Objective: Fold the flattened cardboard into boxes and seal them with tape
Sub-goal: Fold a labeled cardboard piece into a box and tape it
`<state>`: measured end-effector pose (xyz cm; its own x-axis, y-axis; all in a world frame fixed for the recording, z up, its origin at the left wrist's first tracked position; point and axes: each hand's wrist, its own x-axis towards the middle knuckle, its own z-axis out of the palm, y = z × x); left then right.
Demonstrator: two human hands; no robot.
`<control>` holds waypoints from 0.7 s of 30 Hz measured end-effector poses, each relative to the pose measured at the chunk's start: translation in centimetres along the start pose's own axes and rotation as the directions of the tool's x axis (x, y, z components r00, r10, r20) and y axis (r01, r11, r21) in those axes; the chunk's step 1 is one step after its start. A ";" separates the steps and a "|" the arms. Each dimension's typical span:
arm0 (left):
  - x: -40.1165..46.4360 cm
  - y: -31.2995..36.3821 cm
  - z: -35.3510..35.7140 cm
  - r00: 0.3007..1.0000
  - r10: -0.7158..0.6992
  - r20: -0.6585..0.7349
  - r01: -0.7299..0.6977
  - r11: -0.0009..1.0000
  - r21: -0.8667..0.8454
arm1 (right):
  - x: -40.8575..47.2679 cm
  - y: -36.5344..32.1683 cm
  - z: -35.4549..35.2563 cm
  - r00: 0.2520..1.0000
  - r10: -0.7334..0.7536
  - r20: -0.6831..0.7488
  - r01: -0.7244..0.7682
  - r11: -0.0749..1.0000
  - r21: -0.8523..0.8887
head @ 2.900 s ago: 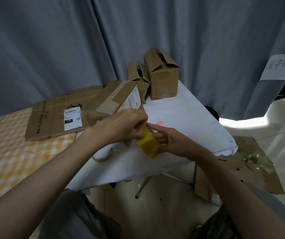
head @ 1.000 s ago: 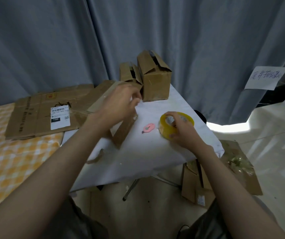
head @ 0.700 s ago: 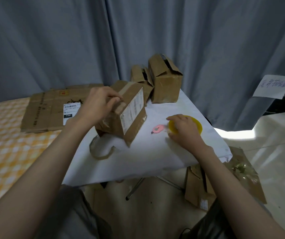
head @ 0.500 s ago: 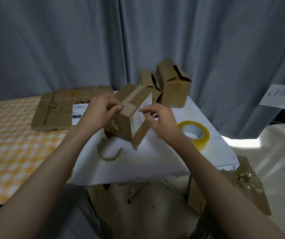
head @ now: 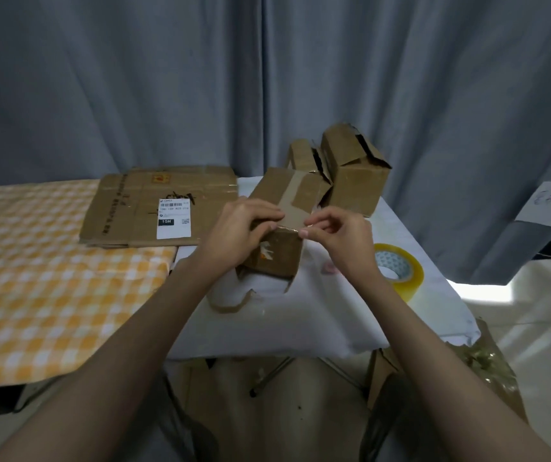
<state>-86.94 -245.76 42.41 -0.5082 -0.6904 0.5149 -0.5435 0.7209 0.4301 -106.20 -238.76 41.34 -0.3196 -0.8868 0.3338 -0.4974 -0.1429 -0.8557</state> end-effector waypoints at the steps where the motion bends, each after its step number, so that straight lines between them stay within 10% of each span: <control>1: 0.0 0.1 0.1 1.000 -0.006 -0.004 0.006 1.000 -0.006 | -0.4 0.2 0.1 0.999 0.012 -0.029 -0.012 1.000 -0.005; 7: -0.1 0.1 0.7 0.999 -0.026 -0.026 0.027 1.000 0.012 | -3.0 0.2 3.1 0.966 -0.083 -0.247 0.057 0.993 -0.107; 21: -0.1 0.0 1.6 0.994 0.052 -0.093 -0.052 0.999 0.000 | -1.7 1.7 2.0 0.941 -0.329 -0.082 0.306 0.928 -0.214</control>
<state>-88.03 -245.79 41.18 -0.4715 -0.6433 0.6032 -0.5159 0.7560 0.4030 -104.94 -238.37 38.53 -0.2036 -0.7511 0.6280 -0.7318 -0.3094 -0.6073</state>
